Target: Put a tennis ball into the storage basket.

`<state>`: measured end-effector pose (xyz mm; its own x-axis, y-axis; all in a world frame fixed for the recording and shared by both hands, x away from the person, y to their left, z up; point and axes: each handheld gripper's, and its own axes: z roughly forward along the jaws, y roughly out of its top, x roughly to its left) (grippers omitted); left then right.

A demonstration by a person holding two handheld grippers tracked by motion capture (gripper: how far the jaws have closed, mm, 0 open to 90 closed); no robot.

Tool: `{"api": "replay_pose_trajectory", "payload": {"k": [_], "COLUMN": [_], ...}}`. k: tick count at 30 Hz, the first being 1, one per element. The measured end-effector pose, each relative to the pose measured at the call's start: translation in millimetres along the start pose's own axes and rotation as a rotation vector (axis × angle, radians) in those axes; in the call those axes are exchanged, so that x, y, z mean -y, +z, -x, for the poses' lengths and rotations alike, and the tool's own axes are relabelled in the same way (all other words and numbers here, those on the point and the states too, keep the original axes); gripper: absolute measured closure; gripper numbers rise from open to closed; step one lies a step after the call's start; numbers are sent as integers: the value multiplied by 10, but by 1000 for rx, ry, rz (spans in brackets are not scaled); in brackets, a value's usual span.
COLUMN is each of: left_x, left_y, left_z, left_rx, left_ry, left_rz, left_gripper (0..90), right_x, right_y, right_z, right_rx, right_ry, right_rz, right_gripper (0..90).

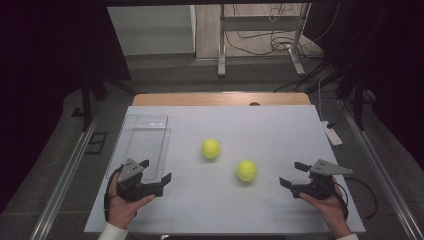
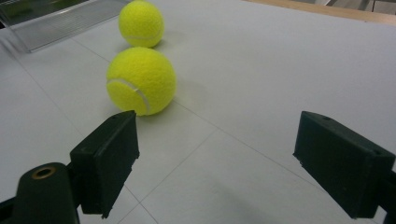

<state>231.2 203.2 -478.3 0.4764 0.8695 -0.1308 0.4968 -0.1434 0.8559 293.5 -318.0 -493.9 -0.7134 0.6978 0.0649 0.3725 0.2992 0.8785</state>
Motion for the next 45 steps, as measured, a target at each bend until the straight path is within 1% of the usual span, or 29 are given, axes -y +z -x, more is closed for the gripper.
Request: {"api": "replay_pose_trajectory", "payload": {"k": [2, 4, 8, 12, 15, 21, 26, 33, 37, 41, 45], "left_x": [-11, -26, -58, -81, -103, -146, -183, -303, -325, -338, -346], "left_y": [4, 6, -3, -1, 4, 30, 32, 47, 76, 98, 137], "left_z": [8, 25, 58, 82, 84, 96, 127, 166, 157, 150, 146], "left_rx": [1, -6, -6, 7, 16, 19, 24, 23, 23, 27, 31], "left_ry": [-1, 6, 11, 17, 11, 20, 27, 48, 48, 43, 41], "left_rz": [-5, -5, 3, -1, 0, -3, -2, 6, -6, -17, -35], "left_gripper": [75, 75, 81, 80, 80, 86, 89, 96, 99, 100, 100], "right_x": [2, 6, 9, 14, 10, 11, 9, 6, 8, -2, -4], "right_y": [-2, -4, -12, -6, -1, 26, 35, 55, 59, 70, 75], "right_z": [-13, -13, -15, -16, -13, -10, -11, 1, -1, 13, 13], "right_rx": [0, -2, -1, 1, 0, -4, -5, 0, 2, 7, 2], "right_ry": [-1, -1, 2, 3, 4, -13, -16, -11, -19, -16, -15], "right_rz": [0, 0, 0, -2, 1, -10, -10, -9, -14, -15, -16], "right_gripper": [141, 141, 141, 137, 137, 137, 137, 135, 135, 135, 135]}}
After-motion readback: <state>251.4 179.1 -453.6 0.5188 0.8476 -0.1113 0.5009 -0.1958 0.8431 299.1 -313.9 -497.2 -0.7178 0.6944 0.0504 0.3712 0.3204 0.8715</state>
